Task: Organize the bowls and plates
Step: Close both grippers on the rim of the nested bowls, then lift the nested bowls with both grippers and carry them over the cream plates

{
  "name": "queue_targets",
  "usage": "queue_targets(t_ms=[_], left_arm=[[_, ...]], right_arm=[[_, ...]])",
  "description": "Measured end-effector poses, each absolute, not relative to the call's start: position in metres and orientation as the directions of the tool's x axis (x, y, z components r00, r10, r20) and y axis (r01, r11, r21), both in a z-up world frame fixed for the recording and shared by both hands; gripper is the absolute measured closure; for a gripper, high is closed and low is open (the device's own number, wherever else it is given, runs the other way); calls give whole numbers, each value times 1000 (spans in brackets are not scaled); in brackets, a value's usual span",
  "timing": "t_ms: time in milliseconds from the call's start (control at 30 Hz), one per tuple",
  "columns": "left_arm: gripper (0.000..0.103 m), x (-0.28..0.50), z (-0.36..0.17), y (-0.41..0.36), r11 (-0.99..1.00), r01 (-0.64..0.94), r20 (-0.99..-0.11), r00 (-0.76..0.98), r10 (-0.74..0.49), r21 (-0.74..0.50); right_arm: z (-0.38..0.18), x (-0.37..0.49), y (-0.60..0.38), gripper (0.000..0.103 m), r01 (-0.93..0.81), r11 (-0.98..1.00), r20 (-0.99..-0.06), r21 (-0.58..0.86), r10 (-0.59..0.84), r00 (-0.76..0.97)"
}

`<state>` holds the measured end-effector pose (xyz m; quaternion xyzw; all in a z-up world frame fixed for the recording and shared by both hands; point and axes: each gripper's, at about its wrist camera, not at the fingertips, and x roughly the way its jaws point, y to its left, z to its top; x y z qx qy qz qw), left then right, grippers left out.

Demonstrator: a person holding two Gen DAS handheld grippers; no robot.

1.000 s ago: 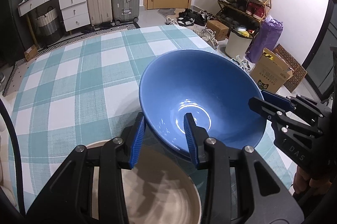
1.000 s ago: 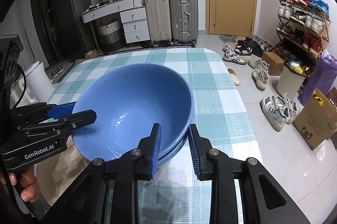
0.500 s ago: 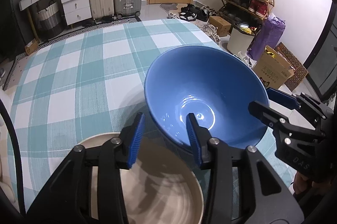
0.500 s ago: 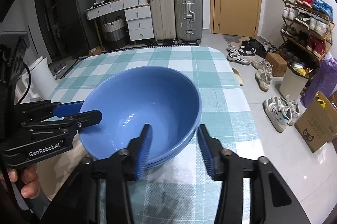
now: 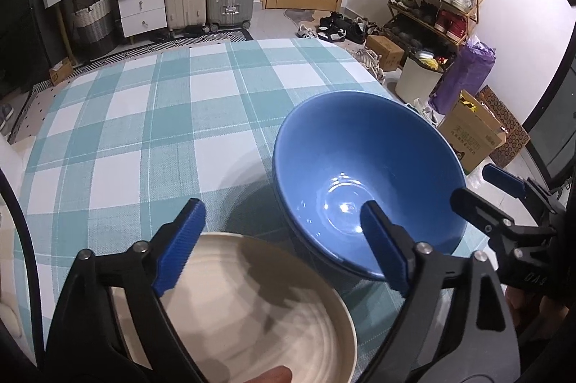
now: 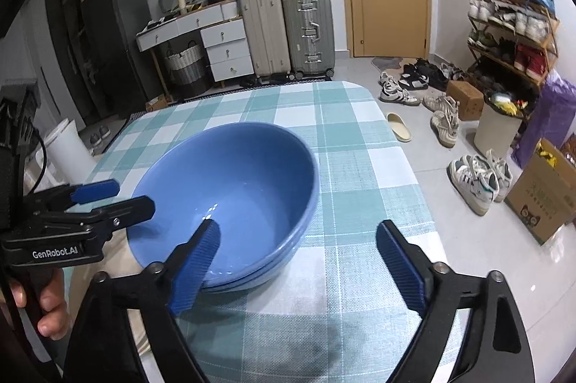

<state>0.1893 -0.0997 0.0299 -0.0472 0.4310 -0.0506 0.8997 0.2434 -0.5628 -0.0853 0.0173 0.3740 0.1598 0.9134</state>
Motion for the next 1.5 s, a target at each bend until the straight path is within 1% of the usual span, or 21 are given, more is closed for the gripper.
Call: queue_targets(t_ms=[33, 67, 267, 400, 533, 600, 633, 667, 700, 767, 800, 833, 867, 900, 1033, 1067, 1133, 1200, 1267, 1500], left_arm=[[4, 190, 30, -99, 990, 49, -770, 623, -134, -132], [1, 190, 30, -99, 990, 46, -769, 625, -134, -135], [1, 195, 27, -96, 984, 35, -769, 619, -160, -177], [1, 199, 20, -89, 969, 10, -767, 609, -201, -246], [1, 203, 14, -88, 969, -1, -768, 610, -194, -246], [4, 206, 10, -89, 969, 3, -777, 596, -202, -249], [7, 207, 8, -90, 967, 6, -781, 589, -208, -253], [13, 208, 5, -92, 964, 18, -782, 582, -225, -264], [16, 208, 4, -93, 961, 29, -781, 576, -240, -274], [25, 209, 1, -97, 958, 43, -781, 569, -256, -283], [28, 210, 0, -100, 959, 46, -782, 569, -256, -280], [32, 210, -2, -101, 959, 50, -783, 566, -258, -280], [36, 211, -3, -102, 958, 51, -785, 561, -261, -282], [38, 211, -4, -104, 957, 51, -788, 555, -265, -286], [51, 212, -5, -107, 950, 57, -784, 550, -286, -307], [55, 212, -5, -108, 950, 58, -784, 551, -286, -307], [61, 213, -5, -109, 950, 62, -784, 550, -290, -307], [62, 214, -5, -111, 952, 61, -786, 550, -282, -298], [64, 213, -5, -112, 957, 60, -789, 552, -270, -285], [64, 210, -2, -115, 968, 58, -794, 561, -234, -245]], right_arm=[[-85, 245, -565, 7, -274, 947, -675, 167, 312, 668], [-86, 247, -567, 7, -272, 944, -675, 184, 323, 664], [-89, 259, -574, 6, -273, 932, -661, 240, 363, 656], [-101, 265, -578, 6, -278, 902, -661, 331, 432, 614], [-108, 266, -577, 7, -288, 893, -661, 346, 449, 601], [-109, 265, -576, 7, -300, 886, -653, 354, 464, 599], [-110, 264, -576, 8, -309, 880, -646, 361, 475, 598], [-110, 264, -575, 10, -317, 874, -642, 369, 486, 593], [-111, 263, -575, 15, -322, 871, -640, 372, 492, 590], [-113, 264, -573, 23, -332, 862, -643, 384, 508, 574], [-114, 263, -572, 23, -338, 858, -643, 388, 514, 568], [-116, 264, -571, 24, -340, 853, -640, 397, 522, 564], [-116, 264, -571, 27, -340, 849, -638, 405, 529, 560], [-117, 264, -571, 30, -344, 843, -636, 413, 538, 554], [-115, 261, -569, 35, -358, 839, -627, 410, 544, 558], [-115, 261, -568, 37, -362, 836, -625, 413, 549, 555], [-113, 259, -566, 41, -373, 831, -617, 412, 556, 557], [-112, 256, -564, 46, -381, 830, -613, 407, 557, 560], [-111, 254, -562, 46, -383, 835, -610, 395, 550, 570], [-106, 250, -562, 47, -393, 845, -611, 363, 534, 585]])
